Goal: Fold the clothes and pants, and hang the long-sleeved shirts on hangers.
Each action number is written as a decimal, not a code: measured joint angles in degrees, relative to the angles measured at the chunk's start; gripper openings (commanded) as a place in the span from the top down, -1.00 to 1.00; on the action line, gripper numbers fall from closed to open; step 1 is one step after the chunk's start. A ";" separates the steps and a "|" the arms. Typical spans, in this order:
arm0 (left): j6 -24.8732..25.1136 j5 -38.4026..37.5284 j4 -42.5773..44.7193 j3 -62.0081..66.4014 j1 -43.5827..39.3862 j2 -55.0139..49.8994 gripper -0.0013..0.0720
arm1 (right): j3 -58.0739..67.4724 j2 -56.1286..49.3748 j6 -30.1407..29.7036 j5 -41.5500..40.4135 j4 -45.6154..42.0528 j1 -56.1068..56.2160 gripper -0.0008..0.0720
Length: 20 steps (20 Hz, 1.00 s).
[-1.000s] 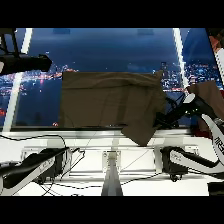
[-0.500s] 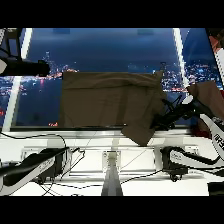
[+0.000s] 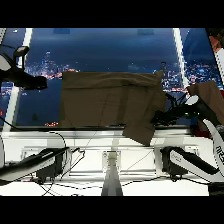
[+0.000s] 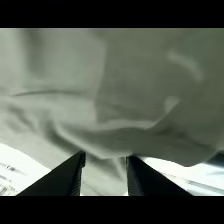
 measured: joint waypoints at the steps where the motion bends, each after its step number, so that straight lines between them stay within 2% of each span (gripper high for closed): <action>1: 0.15 -0.92 -0.83 -1.31 1.53 -0.22 0.04 | -0.02 0.42 -0.07 0.20 -0.04 0.00 0.12; 5: 1.97 -3.52 -3.32 -9.05 7.54 -0.17 0.03 | -1.33 1.25 -0.22 1.16 -2.12 0.00 0.12; 11: 8.44 -1.84 -12.44 -19.34 15.61 3.91 0.02 | -4.13 1.55 -0.90 -0.31 -2.93 0.00 0.12; 18: 11.41 -0.98 -15.72 -22.86 19.10 6.58 0.02 | -3.89 1.62 -1.66 -0.33 -6.88 -0.07 0.13; 19: 11.58 -0.96 -15.82 -23.47 19.26 6.69 0.02 | -4.48 1.62 -1.79 -0.44 -6.78 0.00 0.25; 20: 11.76 -0.94 -16.00 -24.11 19.30 6.75 0.02 | -4.98 1.62 -2.08 -0.70 -6.67 0.15 0.52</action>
